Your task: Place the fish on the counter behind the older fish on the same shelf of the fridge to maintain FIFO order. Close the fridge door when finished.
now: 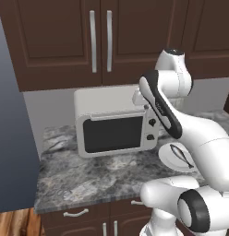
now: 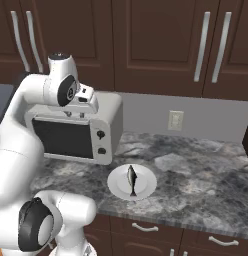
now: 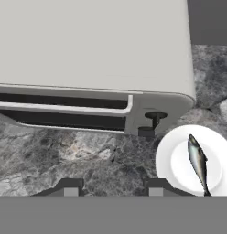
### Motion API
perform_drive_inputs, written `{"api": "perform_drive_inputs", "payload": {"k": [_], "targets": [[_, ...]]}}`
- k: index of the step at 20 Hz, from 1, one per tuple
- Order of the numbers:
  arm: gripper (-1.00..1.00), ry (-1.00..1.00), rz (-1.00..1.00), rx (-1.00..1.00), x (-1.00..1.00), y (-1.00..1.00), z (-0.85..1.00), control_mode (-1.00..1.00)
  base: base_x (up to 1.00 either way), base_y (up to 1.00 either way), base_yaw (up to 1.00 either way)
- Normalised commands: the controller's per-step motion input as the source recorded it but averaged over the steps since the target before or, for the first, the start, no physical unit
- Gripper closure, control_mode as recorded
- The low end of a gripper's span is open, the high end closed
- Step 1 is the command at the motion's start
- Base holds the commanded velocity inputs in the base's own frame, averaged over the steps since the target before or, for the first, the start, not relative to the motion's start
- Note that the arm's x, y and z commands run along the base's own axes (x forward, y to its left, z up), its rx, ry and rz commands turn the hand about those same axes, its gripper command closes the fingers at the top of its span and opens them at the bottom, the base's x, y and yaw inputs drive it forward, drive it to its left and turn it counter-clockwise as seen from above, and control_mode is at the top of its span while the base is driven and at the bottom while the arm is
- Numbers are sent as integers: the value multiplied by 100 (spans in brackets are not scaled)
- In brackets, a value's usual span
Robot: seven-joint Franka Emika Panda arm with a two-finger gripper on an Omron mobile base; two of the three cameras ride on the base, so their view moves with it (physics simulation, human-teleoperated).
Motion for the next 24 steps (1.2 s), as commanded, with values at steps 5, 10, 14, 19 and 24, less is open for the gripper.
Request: {"api": "perform_drive_inputs", "payload": {"k": [5,10,14,19,24], "targets": [[-100,-4,0,1,-5,-36,-39,-100,0,0,0],[-100,-5,-2,5,-39,-100,-92,-100,0,0,0],[-100,4,-1,-2,-2,-99,-100,-100,0,0,0],[-100,12,0,0,5,-94,-100,-100,0,0,0],[-100,22,1,-2,21,-45,-90,-100,0,0,0]]}}
